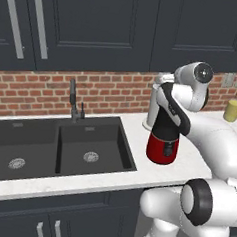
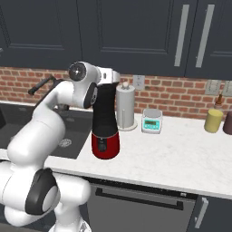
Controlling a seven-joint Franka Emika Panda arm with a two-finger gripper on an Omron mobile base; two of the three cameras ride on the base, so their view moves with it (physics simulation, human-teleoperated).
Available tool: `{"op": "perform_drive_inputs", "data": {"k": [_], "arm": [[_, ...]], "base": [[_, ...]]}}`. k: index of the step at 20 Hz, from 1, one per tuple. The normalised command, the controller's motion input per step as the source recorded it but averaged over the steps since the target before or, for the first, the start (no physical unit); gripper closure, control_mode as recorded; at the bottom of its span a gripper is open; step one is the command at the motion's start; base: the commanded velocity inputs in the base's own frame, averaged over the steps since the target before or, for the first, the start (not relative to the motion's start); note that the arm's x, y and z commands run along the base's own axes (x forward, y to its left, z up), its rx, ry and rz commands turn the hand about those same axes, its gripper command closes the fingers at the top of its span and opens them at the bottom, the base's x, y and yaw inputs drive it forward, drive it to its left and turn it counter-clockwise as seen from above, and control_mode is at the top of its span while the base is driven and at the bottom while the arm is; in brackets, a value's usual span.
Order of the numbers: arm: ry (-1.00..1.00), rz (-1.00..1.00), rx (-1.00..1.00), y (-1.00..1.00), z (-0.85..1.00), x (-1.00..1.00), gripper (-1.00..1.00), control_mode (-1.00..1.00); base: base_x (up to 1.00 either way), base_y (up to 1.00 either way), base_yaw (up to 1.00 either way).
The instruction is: Close the lid blender by securely placing the lid on top.
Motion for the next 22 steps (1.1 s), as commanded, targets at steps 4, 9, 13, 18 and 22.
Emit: {"op": "perform_drive_inputs", "data": {"k": [4,9,13,18,22], "arm": [[0.16,0.00,0.00,0.00,-0.31,0.00,-1.00,-1.00],[0.14,0.00,0.00,0.00,-0.03,-0.03,-1.00,-1.00],[0.16,0.00,0.00,0.00,0.05,-0.18,-1.00,-1.00],[0.14,0.00,0.00,0.00,-0.29,-0.13,-1.00,-1.00],[0.00,0.00,0.00,0.03,-0.57,-0.48,-1.00,-1.00]], "base": [[0.00,0.00,0.00],[0.00,0.00,0.00],[0.00,0.00,0.00],[0.00,0.00,0.00],[0.00,0.00,0.00]]}}
